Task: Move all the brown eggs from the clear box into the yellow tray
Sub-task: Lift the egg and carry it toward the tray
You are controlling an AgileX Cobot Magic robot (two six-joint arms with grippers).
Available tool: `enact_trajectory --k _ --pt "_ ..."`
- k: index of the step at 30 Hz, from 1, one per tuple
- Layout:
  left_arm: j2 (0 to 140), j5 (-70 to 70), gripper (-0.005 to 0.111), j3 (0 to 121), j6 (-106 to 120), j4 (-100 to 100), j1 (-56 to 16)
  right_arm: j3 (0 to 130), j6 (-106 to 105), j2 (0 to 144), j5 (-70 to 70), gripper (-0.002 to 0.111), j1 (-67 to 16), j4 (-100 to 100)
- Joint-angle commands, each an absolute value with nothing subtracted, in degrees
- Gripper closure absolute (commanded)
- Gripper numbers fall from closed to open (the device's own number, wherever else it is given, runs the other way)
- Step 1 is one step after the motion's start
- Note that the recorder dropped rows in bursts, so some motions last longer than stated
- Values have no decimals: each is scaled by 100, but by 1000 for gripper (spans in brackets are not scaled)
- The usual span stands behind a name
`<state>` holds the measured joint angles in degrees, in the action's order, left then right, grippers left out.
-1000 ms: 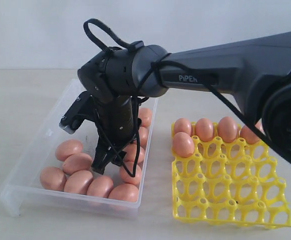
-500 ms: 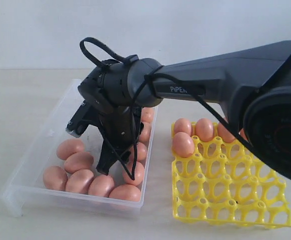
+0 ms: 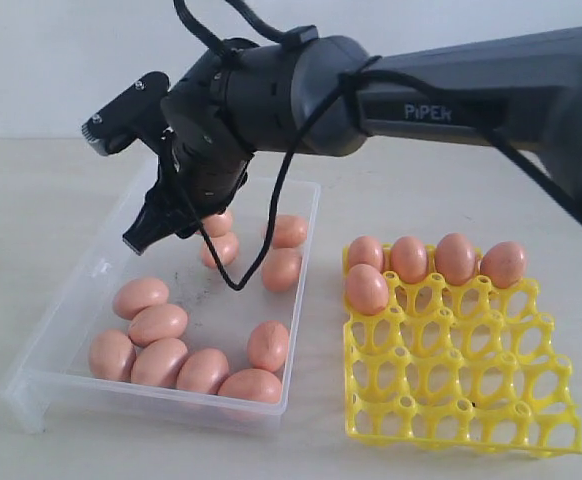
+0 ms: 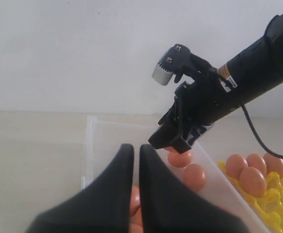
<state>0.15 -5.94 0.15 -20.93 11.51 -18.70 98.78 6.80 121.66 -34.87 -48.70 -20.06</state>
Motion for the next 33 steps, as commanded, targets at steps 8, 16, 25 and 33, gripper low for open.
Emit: enact_trajectory --k 8,16,25,33 --pt "0 -578 103 0 -2140 1138 -1915 8056 1296 10918 -1015 109 -4851 -2223" --pt "0 -563 103 0 -2140 1138 -1915 6782 1324 10147 208 109 -4736 -2088" --pt "0 -563 103 0 -2140 1138 -1915 5306 233 9425 1909 109 -4104 -141" --pt "0 -563 103 0 -2140 1138 -1915 4089 -1897 8971 3433 109 -4116 2345"
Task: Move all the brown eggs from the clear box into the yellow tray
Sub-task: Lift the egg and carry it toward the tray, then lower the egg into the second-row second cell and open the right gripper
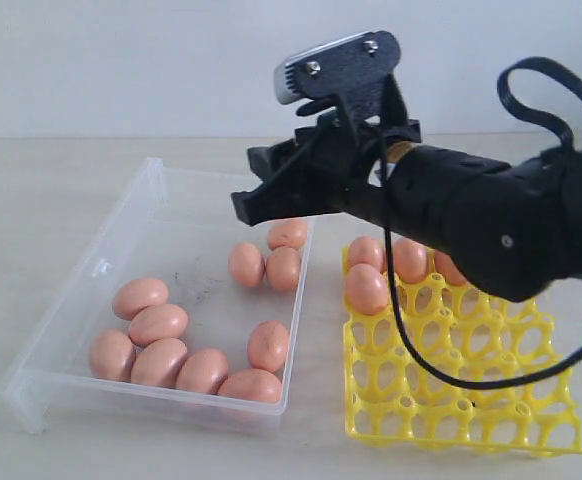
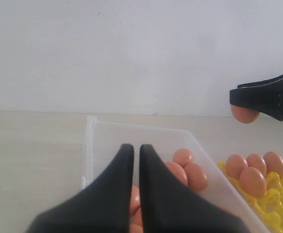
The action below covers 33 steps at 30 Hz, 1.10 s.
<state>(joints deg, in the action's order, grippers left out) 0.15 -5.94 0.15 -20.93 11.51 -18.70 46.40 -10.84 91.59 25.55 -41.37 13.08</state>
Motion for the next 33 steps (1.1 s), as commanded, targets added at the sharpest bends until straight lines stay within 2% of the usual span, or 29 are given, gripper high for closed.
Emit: enact_trajectory --k 1,14,33 --pt "0 -563 103 0 -2140 1138 -1915 3908 -1898 8958 3747 109 -4116 2456" --pt "0 -582 103 0 -2140 1138 -1915 2078 -720 9135 6996 109 -4116 2833" --pt "0 -567 103 0 -2140 1138 -1915 2188 -139 10593 6996 109 -4104 3177"
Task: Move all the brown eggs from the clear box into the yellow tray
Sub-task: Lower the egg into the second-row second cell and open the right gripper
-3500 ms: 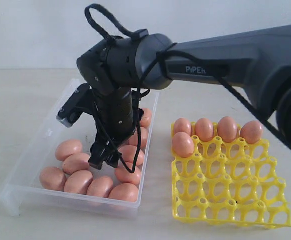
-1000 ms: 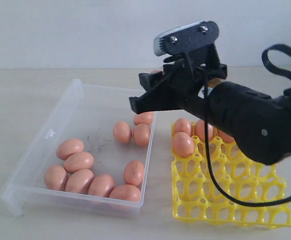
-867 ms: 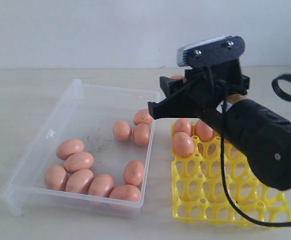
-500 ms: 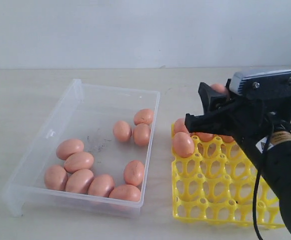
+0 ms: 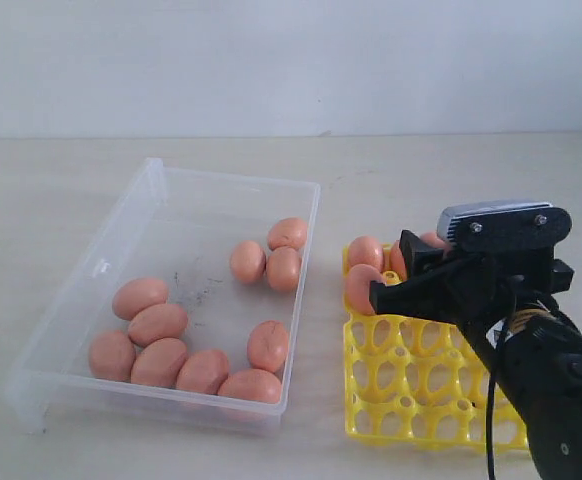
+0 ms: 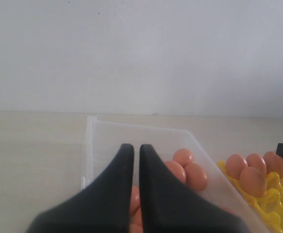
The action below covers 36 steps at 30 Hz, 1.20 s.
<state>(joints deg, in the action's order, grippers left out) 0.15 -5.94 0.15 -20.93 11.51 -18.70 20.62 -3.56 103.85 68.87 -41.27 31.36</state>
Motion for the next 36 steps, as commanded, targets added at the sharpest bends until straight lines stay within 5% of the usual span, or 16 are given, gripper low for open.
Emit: enact_trajectory --k 1,29,36 --pt "0 -567 103 0 -2140 1138 -1915 2217 -139 10641 6996 109 -4104 3177" --pt "0 -585 103 0 -2140 1138 -1915 2408 703 11149 6996 107 -4104 3156" --pt "0 -585 103 0 -2140 1138 -1915 2408 703 11149 6996 83 -4104 3051"
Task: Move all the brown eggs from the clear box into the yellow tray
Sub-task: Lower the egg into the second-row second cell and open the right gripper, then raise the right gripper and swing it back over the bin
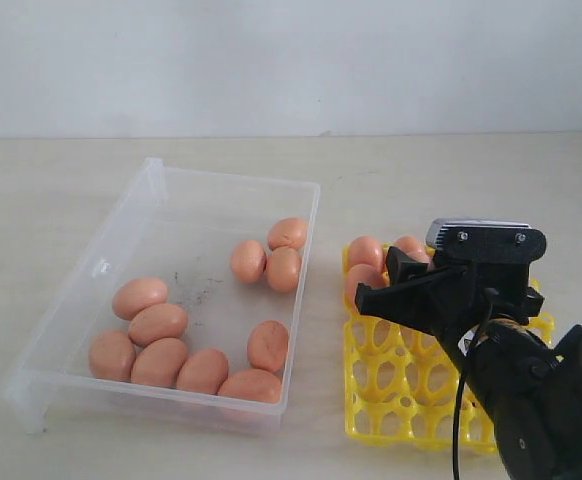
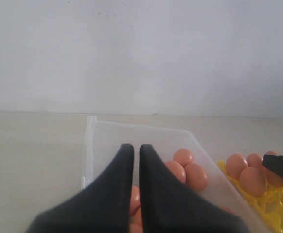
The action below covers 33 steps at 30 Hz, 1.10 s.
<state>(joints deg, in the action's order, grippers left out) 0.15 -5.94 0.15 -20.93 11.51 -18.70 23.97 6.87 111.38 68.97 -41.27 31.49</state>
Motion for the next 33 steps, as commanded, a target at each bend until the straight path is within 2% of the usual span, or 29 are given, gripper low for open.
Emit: enact_trajectory --k 1,4,6,16,22,23,25,26,30,33 --pt "0 -585 103 0 -2140 1138 -1915 2408 703 11149 6996 77 -4104 3051" --pt "0 -585 103 0 -2140 1138 -1915 2408 703 11149 6996 66 -4104 3051" --pt "0 -569 103 0 -2140 1138 -1915 2408 703 11149 6996 64 -4104 3051" --pt "0 -569 103 0 -2140 1138 -1915 2408 703 10990 6996 64 -4115 3051" --pt "0 -569 103 0 -2140 1138 -1915 2467 574 9627 6972 67 -4115 1752" --pt "0 -569 103 0 -2140 1138 -1915 2551 452 9474 6680 73 -4115 1675" --pt "0 -583 103 0 -2140 1138 -1915 3053 -495 9051 4959 104 -4115 1408" --pt "0 -583 103 0 -2140 1138 -1915 3443 -981 8915 3935 108 -4115 1357" --pt "0 -583 103 0 -2140 1138 -1915 5772 -1697 8968 -420 109 -4115 1383" --pt "0 -583 103 0 -2140 1138 -1915 7180 -1285 9369 -2284 109 -4115 1355"
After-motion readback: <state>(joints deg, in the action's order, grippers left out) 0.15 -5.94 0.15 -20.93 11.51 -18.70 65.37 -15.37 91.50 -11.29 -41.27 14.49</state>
